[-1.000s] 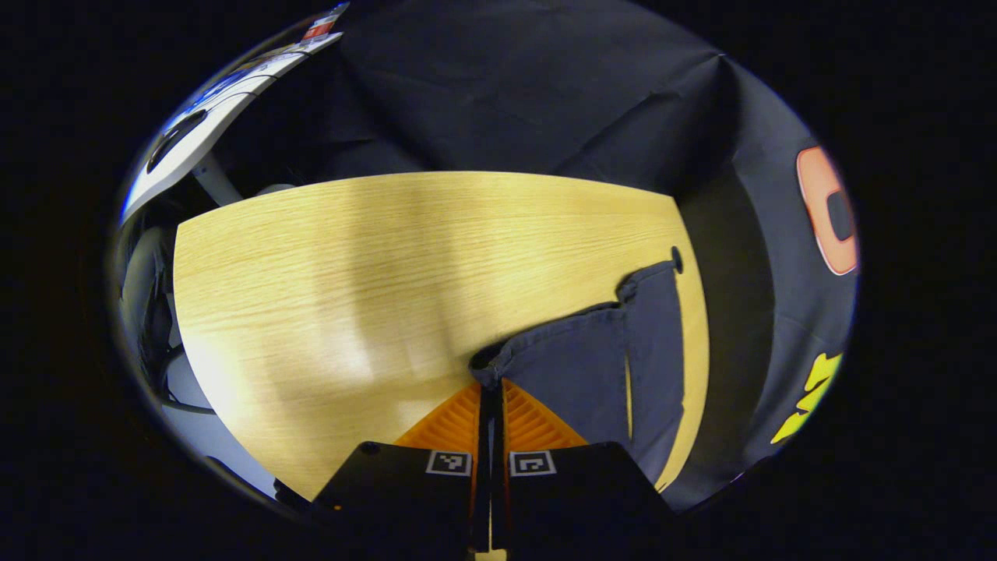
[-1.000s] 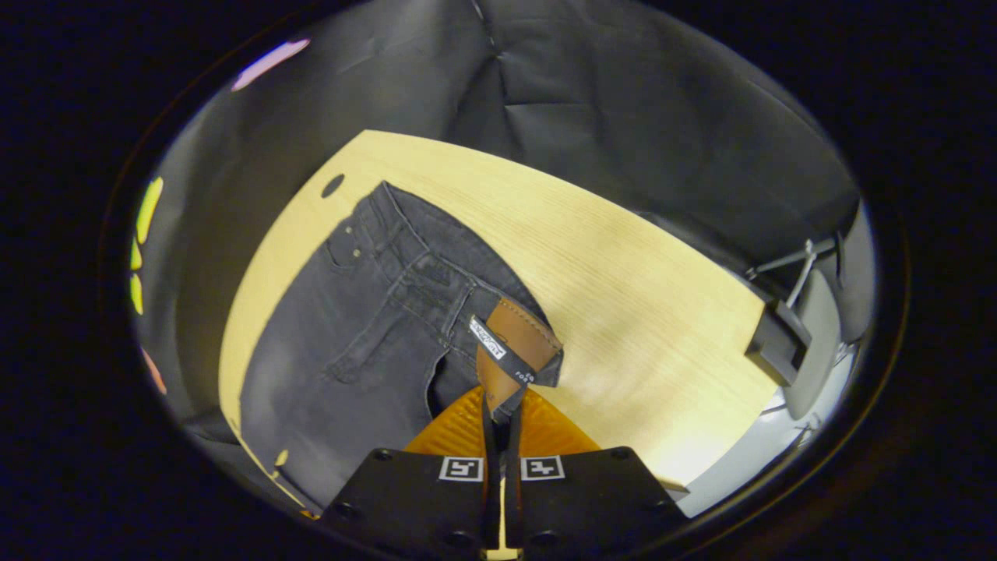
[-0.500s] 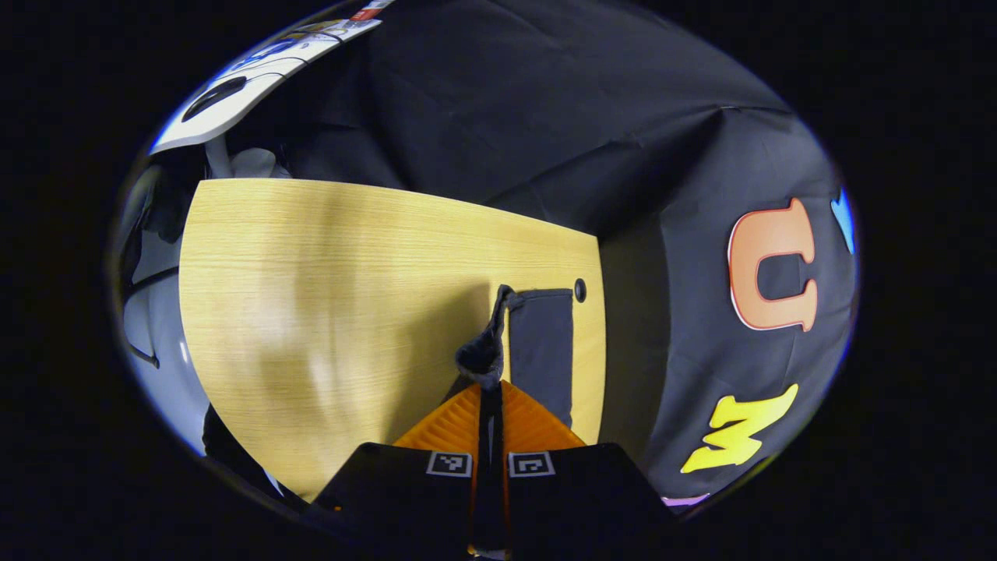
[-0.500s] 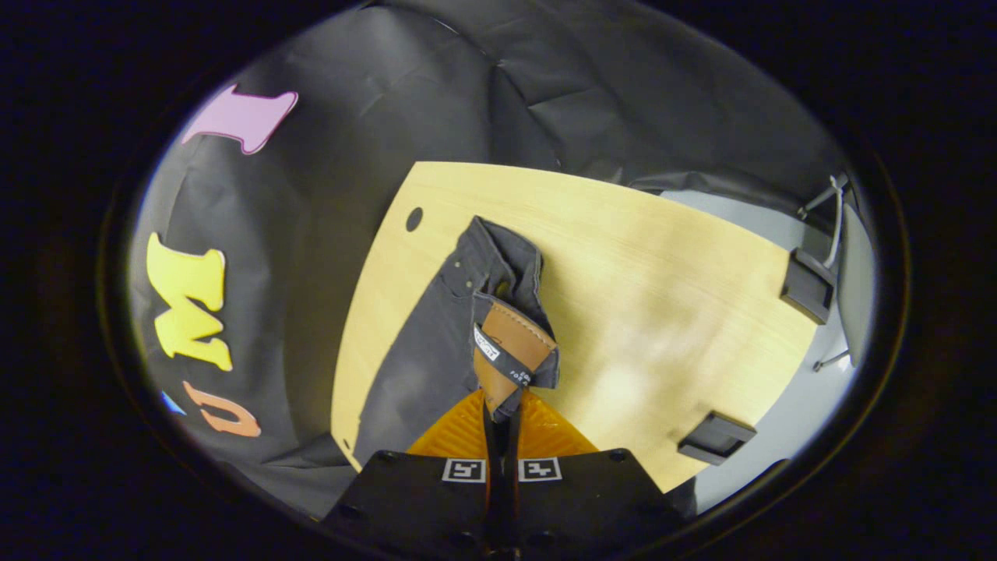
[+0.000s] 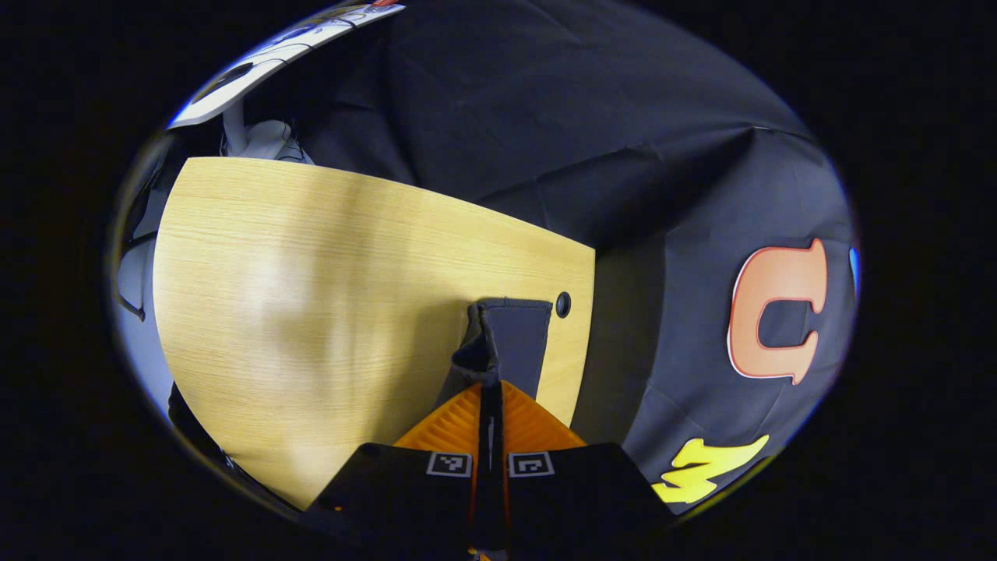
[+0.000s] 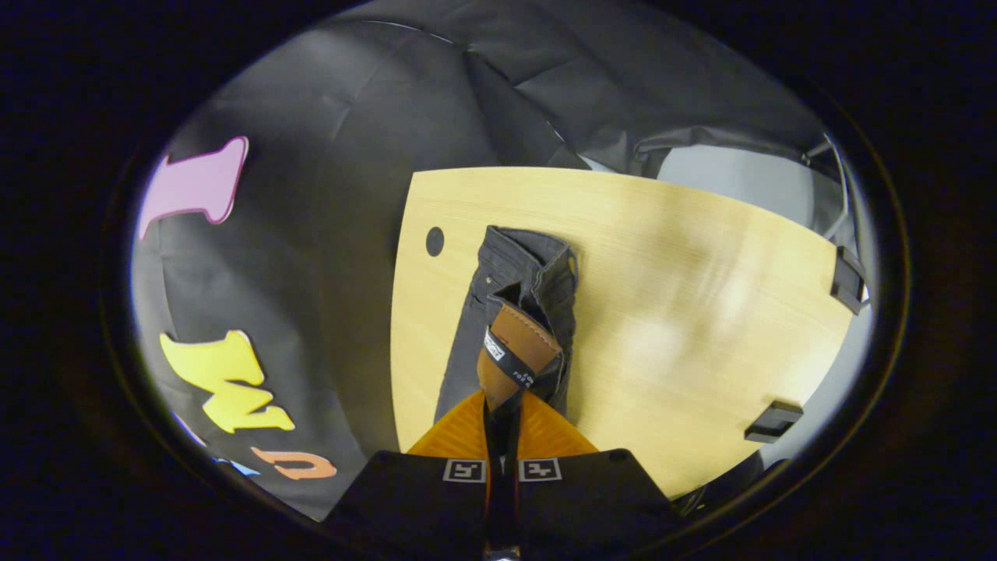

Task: Grasp the waist and the cuffs of the jeans and fold them to make the two legs overlap; first hold the waist and fold one-third of the jeans toward the cuffs, then hold the cuffs and fold the remaining one-third in the same direction to finish folding.

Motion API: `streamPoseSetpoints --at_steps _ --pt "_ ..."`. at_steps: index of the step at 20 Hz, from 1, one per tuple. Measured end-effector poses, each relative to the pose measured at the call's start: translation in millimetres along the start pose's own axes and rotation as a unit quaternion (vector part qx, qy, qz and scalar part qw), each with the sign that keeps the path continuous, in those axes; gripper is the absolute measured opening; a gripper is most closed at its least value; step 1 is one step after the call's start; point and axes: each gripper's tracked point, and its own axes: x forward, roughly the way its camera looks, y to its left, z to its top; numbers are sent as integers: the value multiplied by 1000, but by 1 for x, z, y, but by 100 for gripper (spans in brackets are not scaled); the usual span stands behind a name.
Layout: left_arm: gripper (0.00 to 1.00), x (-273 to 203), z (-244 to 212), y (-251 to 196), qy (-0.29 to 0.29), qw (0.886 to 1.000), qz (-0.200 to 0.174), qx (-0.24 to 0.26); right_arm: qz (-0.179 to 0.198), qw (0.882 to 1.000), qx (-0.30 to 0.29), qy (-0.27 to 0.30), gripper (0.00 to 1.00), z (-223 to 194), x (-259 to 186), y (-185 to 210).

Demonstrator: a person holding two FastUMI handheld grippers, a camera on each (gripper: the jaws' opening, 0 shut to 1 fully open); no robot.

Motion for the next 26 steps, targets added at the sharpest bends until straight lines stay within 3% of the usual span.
streamPoseSetpoints --at_steps 5,9,14,18,23,26 --pt "4 20 6 -34 -6 1000 5 -4 10 1000 18 12 1 24 20 35" --pt "4 56 10 -60 -10 999 13 40 7 1000 24 15 0 43 50 54" --pt "3 123 5 -83 -15 993 21 112 2 999 23 23 1 65 95 56" --pt "3 183 -6 -80 1 992 25 124 6 999 18 32 0 72 124 58" --pt "3 215 -5 -88 12 990 26 139 -6 999 -23 36 1 83 144 50" --pt "3 228 -6 -95 26 987 16 157 13 999 6 43 1 86 153 51"
